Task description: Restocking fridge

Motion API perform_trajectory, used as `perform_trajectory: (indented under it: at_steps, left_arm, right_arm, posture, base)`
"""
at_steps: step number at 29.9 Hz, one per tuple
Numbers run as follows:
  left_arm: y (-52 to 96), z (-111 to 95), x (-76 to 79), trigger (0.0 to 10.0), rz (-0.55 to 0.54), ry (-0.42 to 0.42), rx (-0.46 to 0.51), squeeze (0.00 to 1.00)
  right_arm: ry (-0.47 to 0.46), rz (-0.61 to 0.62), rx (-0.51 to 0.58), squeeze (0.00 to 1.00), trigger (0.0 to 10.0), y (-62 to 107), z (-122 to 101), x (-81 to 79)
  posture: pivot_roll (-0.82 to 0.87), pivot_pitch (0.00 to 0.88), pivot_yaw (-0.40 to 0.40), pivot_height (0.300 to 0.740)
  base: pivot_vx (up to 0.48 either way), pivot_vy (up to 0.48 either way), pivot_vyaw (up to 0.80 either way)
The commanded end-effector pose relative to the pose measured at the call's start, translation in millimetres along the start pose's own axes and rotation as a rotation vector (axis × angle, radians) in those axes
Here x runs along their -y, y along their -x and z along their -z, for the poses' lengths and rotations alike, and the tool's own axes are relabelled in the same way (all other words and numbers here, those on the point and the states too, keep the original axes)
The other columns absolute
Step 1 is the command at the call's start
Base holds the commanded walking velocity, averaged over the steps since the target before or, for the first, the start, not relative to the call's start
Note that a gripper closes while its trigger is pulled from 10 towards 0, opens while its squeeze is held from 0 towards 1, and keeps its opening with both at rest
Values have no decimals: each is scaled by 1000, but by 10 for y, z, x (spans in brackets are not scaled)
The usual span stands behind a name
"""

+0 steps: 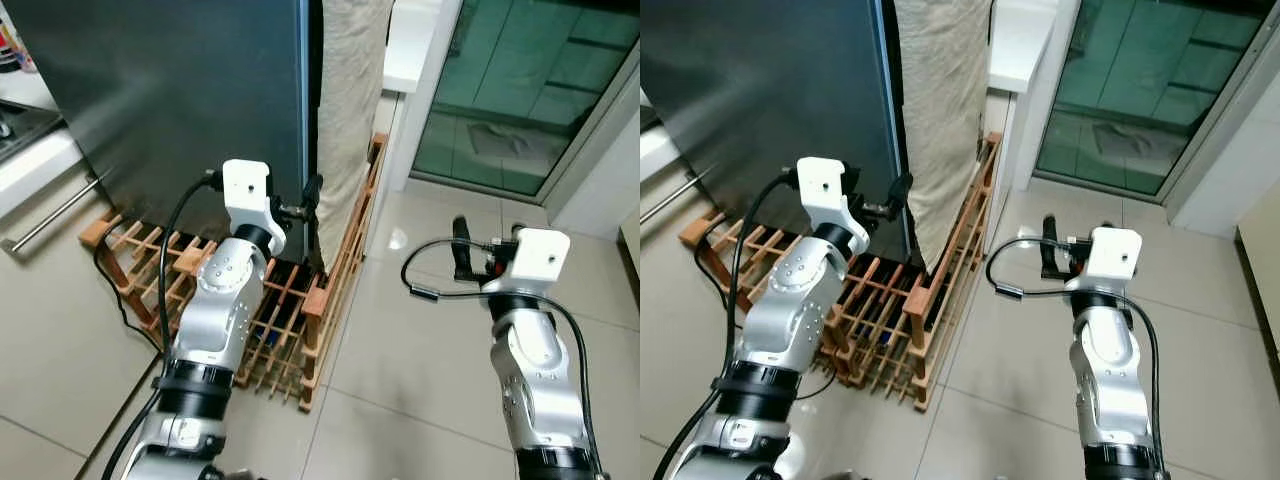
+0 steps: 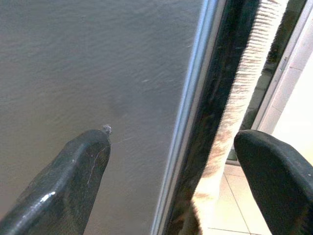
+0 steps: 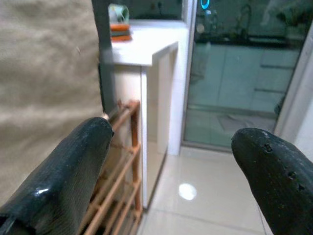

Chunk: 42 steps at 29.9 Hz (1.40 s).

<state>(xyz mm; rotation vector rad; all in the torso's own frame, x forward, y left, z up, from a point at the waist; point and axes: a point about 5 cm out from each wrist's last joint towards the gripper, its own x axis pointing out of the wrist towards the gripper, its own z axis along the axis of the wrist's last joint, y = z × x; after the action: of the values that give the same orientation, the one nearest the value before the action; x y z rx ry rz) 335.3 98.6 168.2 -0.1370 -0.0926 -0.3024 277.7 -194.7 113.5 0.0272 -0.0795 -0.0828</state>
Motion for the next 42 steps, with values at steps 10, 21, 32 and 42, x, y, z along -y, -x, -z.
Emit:
perform_trajectory:
  at_steps: [10, 21, 32, 42]
  left_arm:
    - [-31, -76, 220, 10000, 107, 31, 36, 0]
    - [-184, 4, 300, 10000, 62, 29, 8, 0]
    - [-282, -67, 414, 10000, 100, 108, 31, 0]
    - [-390, -137, 497, 10000, 123, 126, 43, 0]
  right_arm:
    - [27, 10, 34, 0, 10000, 35, -84, 67]
    - [34, -3, 56, 0, 10000, -89, -128, 0]
    - [51, 4, 90, 0, 10000, -140, -208, 24]
    - [46, 3, 94, 0, 10000, -185, -204, -8]
  posture:
    - [-129, 0, 4, 740]
    - [-125, 0, -5, 740]
    - [-156, 0, 6, 740]
    - [-141, 0, 11, 740]
  base:
    - [0, 0, 0]
    - [0, 0, 0]
    - [0, 0, 0]
    - [0, 0, 0]
